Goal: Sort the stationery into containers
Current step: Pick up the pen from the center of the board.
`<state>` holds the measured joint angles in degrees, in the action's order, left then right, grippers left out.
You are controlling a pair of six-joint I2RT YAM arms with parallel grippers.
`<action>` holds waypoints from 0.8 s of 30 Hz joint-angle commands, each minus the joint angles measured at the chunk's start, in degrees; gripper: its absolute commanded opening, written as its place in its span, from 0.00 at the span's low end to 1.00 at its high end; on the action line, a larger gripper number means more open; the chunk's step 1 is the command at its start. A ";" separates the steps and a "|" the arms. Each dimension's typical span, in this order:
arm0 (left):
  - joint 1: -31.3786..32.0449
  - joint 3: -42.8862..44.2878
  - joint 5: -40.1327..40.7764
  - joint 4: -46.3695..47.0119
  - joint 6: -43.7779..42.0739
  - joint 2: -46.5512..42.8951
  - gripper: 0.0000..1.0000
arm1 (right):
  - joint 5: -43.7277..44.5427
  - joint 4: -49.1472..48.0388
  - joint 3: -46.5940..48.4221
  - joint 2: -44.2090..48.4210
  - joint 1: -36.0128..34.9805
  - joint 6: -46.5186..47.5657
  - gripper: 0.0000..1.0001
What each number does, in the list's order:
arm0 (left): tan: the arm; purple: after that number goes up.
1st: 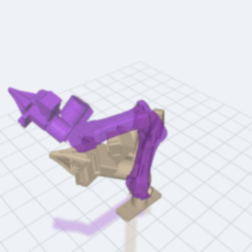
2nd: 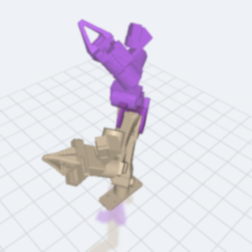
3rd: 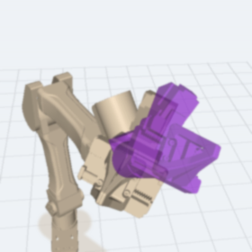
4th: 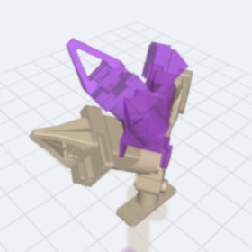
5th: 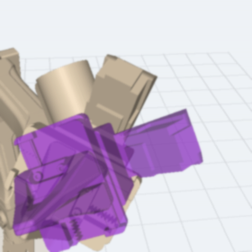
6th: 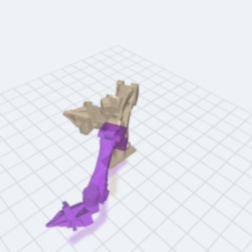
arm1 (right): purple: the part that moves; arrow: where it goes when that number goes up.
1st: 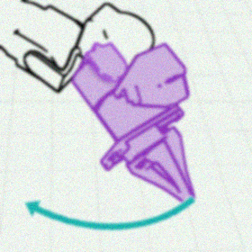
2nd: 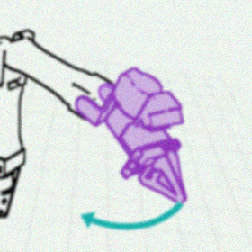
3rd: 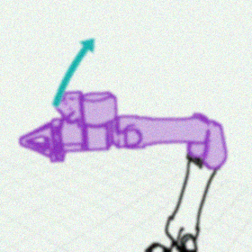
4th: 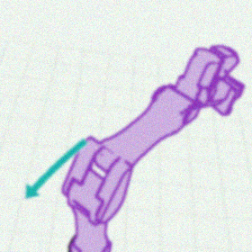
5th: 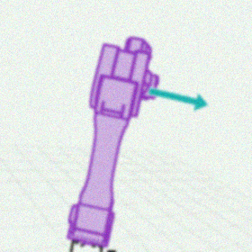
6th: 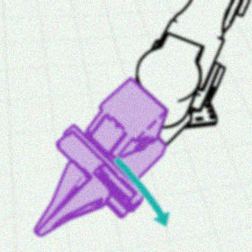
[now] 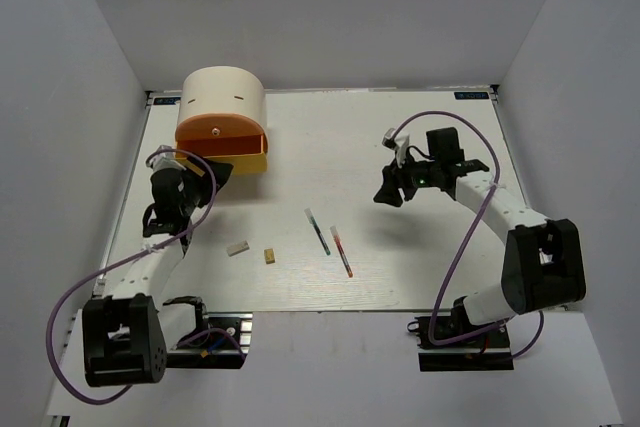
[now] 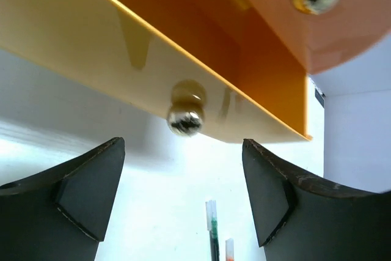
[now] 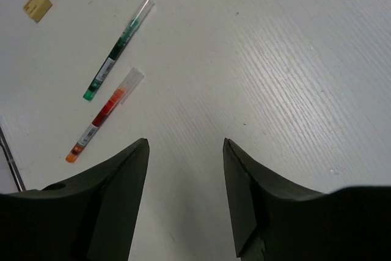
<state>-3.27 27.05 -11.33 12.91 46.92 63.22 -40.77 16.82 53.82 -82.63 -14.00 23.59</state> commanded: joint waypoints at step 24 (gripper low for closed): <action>0.72 4.51 1.76 -48.77 -3.59 -22.44 0.86 | 28.37 9.72 12.36 -17.74 -28.80 -17.35 0.44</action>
<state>-2.76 30.79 -9.87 -33.04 42.06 42.30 -17.47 26.02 64.34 -100.16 -41.25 9.93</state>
